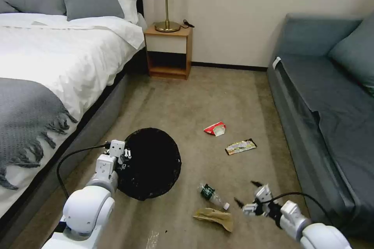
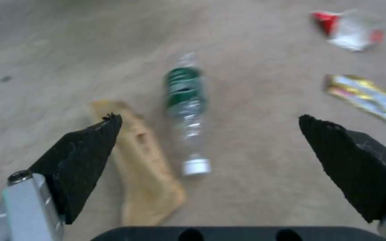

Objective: Pick up the trash bin, then pick up the garbage on the floor and place it into the trash bin.

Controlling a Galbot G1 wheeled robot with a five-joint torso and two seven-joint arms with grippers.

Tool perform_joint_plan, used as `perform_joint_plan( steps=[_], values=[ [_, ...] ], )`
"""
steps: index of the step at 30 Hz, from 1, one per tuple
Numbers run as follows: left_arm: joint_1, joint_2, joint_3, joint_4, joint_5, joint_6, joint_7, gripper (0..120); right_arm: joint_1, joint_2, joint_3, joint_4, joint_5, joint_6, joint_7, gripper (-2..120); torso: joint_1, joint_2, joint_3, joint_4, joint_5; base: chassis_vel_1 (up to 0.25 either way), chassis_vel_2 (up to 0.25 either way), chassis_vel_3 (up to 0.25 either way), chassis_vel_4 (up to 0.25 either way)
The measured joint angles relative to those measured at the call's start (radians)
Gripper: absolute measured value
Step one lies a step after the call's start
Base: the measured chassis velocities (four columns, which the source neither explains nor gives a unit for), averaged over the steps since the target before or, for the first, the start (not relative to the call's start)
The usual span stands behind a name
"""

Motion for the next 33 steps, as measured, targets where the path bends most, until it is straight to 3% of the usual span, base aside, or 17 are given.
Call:
perform_joint_plan(
  steps=[12, 24, 33],
  values=[
    [0.013, -0.011, -0.004, -0.045, 0.028, -0.013, 0.015, 7, 0.156, 0.013, -0.231, -0.151, 0.012, -0.022, -0.043, 100, 0.000, 0.000, 0.000, 0.0003, -0.0001, 0.000, 0.000, 0.000, 0.000],
    [0.043, -0.052, -0.004, -0.049, 0.050, -0.034, 0.020, 7, 0.219, 0.049, -0.300, -0.300, 0.032, 0.004, -0.055, 100, 0.000, 0.000, 0.000, 0.0003, -0.0002, 0.000, 0.000, 0.000, 0.000],
    [0.055, -0.052, -0.017, -0.059, 0.052, -0.042, 0.021, 7, 0.233, 0.071, -0.317, -0.352, 0.032, 0.019, -0.049, 100, 0.000, 0.000, 0.000, 0.0001, -0.0002, 0.000, 0.000, 0.000, 0.000]
  ],
)
